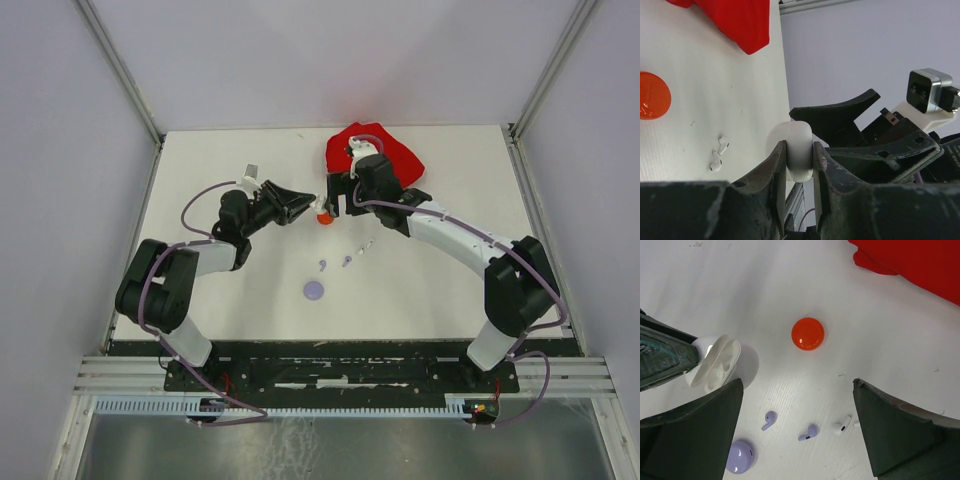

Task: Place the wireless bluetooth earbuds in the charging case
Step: Open the charging case.

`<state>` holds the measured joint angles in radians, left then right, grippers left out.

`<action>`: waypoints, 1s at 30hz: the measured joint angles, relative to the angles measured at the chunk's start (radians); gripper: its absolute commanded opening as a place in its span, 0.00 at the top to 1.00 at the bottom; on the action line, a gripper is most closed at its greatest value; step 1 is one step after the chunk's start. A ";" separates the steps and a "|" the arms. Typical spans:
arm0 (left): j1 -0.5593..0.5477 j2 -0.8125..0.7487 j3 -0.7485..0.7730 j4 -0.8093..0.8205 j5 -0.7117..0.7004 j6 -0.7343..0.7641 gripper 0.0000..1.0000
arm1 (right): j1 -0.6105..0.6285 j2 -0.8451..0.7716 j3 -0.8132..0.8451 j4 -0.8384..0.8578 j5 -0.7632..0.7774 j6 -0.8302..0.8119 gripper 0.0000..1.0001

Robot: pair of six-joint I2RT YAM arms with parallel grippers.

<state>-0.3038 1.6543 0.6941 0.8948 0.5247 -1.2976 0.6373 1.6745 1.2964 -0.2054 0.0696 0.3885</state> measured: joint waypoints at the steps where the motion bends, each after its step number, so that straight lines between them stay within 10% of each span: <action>1: 0.000 0.001 0.000 0.003 0.000 -0.006 0.97 | -0.001 0.005 0.000 0.000 0.002 0.000 0.01; 30: 0.014 0.050 -0.008 0.151 0.031 -0.160 0.97 | -0.021 0.077 0.025 -0.031 0.014 -0.010 0.01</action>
<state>-0.2893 1.7046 0.6861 1.0454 0.5560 -1.4578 0.6167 1.7519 1.3216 -0.2359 0.0841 0.3782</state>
